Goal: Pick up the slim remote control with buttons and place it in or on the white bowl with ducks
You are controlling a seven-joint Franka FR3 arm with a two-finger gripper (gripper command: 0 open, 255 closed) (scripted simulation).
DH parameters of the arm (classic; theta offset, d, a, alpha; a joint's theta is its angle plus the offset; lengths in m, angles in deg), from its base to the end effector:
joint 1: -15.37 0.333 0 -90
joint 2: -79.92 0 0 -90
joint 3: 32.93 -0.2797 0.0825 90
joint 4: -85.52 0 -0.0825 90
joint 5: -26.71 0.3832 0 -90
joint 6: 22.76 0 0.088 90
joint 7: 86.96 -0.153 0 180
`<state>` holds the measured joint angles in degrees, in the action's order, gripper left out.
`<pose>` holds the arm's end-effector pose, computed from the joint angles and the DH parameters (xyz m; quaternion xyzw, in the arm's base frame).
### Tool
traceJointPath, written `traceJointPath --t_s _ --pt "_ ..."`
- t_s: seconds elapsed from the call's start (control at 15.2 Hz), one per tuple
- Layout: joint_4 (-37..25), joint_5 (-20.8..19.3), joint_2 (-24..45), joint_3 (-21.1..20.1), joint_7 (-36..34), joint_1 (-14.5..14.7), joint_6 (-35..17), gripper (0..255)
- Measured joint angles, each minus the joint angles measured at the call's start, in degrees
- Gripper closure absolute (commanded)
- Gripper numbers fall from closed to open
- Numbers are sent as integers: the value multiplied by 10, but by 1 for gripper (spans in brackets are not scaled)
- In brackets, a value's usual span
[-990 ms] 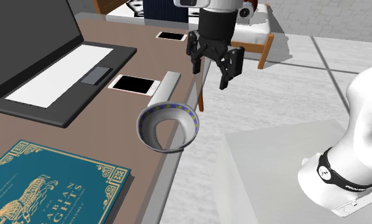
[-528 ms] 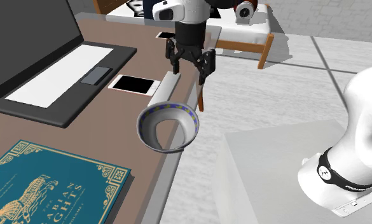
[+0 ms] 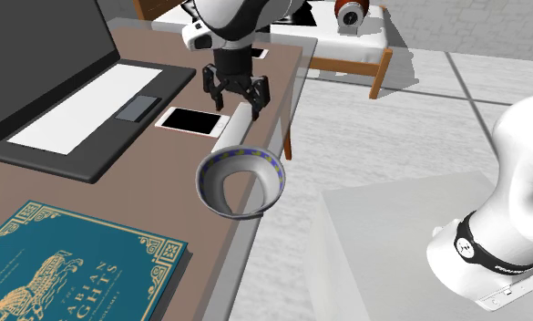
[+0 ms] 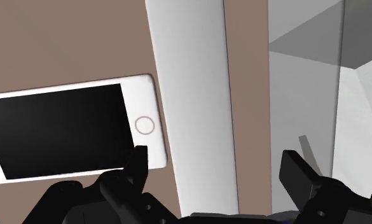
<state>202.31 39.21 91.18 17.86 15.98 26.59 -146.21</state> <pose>0.4493 -0.3483 0.3001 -0.8788 -0.4769 -0.0141 0.0047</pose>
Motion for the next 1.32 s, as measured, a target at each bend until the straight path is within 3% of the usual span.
traceJointPath --t_s 0.46,0.92,0.99,1.32 --pt "6 51 52 -22 48 -24 -39 0" --pt "8 60 60 -27 54 -29 -46 0" --pt "8 60 60 -27 54 -29 -46 255" --pt "8 60 60 -27 54 -29 -46 255"
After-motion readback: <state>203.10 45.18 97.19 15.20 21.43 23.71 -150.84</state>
